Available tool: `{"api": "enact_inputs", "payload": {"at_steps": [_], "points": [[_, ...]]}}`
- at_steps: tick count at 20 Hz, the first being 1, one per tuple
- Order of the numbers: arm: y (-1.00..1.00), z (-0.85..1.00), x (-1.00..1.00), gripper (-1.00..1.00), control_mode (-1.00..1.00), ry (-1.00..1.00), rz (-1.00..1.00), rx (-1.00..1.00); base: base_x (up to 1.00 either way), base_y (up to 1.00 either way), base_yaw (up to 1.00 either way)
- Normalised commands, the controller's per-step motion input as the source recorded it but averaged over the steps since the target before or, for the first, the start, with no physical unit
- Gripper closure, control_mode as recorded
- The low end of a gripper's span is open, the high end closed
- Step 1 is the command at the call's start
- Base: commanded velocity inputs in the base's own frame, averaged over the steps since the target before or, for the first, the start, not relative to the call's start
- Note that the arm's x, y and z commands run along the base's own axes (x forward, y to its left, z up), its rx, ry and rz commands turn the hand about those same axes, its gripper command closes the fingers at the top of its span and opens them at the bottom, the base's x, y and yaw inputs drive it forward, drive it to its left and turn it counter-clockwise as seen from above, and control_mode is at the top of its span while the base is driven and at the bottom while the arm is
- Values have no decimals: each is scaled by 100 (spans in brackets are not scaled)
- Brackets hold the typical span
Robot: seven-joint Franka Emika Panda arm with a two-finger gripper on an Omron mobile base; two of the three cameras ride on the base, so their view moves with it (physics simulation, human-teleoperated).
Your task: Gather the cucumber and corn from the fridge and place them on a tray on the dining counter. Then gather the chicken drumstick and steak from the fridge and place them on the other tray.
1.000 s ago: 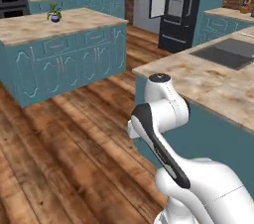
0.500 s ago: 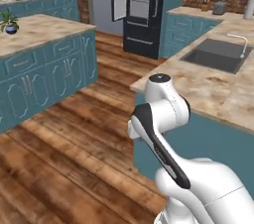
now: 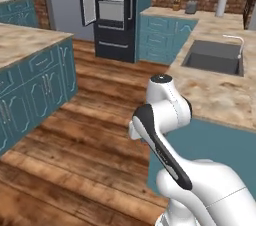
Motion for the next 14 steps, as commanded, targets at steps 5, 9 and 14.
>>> {"api": "enact_inputs", "payload": {"at_steps": [5,9,14], "points": [[0,0,0,-100,100,0,0,0,100,100,-41],[0,0,0,-100,100,0,0,0,100,100,-40],[0,0,0,-100,100,0,0,0,100,100,-36]]}}
